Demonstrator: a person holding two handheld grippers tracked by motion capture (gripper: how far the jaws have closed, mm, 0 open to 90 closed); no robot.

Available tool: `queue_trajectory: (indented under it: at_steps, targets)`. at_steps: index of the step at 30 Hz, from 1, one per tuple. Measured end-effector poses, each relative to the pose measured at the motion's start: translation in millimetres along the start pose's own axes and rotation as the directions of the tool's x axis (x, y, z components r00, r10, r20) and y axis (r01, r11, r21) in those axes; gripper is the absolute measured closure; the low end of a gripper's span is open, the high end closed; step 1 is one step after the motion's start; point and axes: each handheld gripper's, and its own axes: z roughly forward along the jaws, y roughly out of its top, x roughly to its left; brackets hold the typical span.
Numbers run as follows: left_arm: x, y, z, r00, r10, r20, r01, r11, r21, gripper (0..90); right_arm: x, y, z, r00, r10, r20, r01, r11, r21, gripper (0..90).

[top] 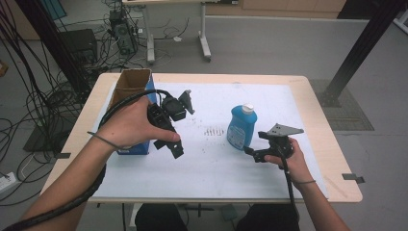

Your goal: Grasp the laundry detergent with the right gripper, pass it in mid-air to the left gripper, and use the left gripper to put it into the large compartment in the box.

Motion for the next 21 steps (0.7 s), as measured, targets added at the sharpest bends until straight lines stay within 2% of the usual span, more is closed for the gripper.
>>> queue_trajectory:
  at_steps: [21]
  targets:
    - [-2.0,-1.3,-3.1,0.9999,-0.001,-0.011,0.0,1.0,-0.006,9.4,4.5,-3.1,8.0,0.9998,0.011,0.016,-0.01,0.998,-0.061,7.7]
